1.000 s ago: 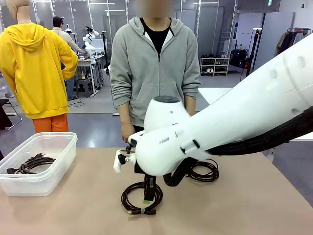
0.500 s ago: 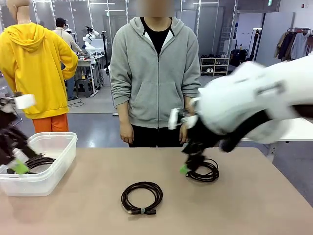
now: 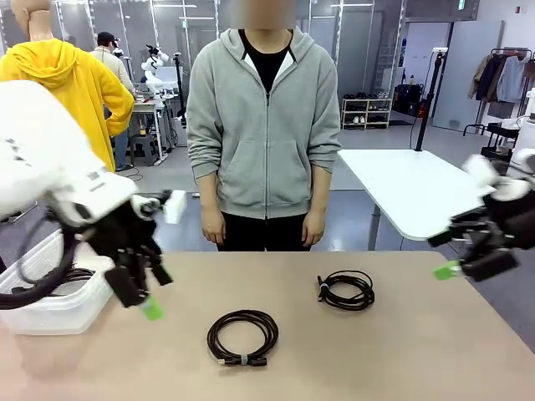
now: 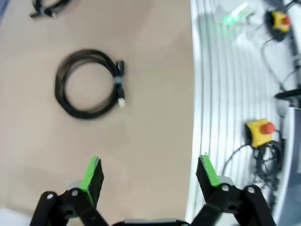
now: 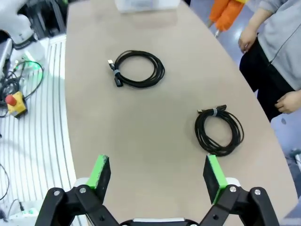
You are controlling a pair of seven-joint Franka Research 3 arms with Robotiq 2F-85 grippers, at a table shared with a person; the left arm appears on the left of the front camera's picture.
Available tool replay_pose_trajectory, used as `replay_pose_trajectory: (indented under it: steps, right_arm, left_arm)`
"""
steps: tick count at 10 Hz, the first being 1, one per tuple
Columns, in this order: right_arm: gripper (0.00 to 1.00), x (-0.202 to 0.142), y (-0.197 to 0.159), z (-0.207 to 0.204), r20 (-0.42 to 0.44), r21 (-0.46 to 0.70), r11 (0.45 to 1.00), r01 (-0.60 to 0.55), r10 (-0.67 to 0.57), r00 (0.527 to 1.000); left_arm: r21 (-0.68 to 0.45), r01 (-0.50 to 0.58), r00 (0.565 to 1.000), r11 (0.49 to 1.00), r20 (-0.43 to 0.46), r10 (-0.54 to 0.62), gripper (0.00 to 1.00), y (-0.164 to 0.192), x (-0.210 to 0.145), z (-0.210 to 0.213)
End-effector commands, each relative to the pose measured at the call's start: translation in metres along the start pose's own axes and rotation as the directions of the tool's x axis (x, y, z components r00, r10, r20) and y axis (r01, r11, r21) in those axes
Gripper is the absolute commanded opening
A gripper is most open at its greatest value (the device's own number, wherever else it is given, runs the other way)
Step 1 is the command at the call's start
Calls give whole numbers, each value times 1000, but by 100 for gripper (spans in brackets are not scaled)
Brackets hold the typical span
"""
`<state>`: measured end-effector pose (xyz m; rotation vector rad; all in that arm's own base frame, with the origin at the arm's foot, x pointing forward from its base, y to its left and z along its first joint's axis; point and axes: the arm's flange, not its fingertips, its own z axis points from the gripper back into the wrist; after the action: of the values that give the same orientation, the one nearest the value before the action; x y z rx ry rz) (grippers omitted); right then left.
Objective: Organize and store the cables.
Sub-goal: Place the USB Extension Cable into the Organizing box.
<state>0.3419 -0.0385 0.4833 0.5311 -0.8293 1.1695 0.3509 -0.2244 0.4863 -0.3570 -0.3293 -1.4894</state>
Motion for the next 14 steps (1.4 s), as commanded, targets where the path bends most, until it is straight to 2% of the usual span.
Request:
replay_pose_trajectory:
  steps: [1, 4, 6, 8, 9, 10, 13, 14]
  right_arm:
    - [100, -41, -8, 38, 155, 43, 999, 13, -20, 988]
    - [100, -92, -12, 82, 302, 85, 996, -14, -12, 953]
    - [100, -121, -5, 101, 360, 59, 998, -16, -6, 933]
    - [100, -131, -2, 103, 379, 45, 999, -6, -11, 925]
    - [100, -133, -8, 95, 361, 44, 999, -6, -11, 932]
    - [100, -132, 4, 105, 371, 51, 999, 6, -24, 928]
    - [100, -132, 4, 105, 371, 51, 999, 6, -24, 928]
    - [100, -132, 4, 105, 371, 51, 999, 6, -24, 928]
  left_arm:
    - [82, 57, 997, 995, -63, -52, 100, 15, 30, -34]
    - [148, 171, 975, 974, -167, -146, 100, 22, 68, -98]
    - [134, 155, 974, 979, -189, -128, 100, 25, 74, -127]
    - [145, 102, 982, 984, -175, -76, 100, 28, 74, -130]
    - [114, 168, 972, 979, -185, -145, 100, 22, 66, -133]
    - [114, 168, 972, 979, -185, -145, 100, 22, 66, -133]
    - [117, 144, 975, 983, -184, -122, 100, 25, 67, -136]
    - [61, 201, 955, 978, -233, -182, 100, 21, 75, -153]
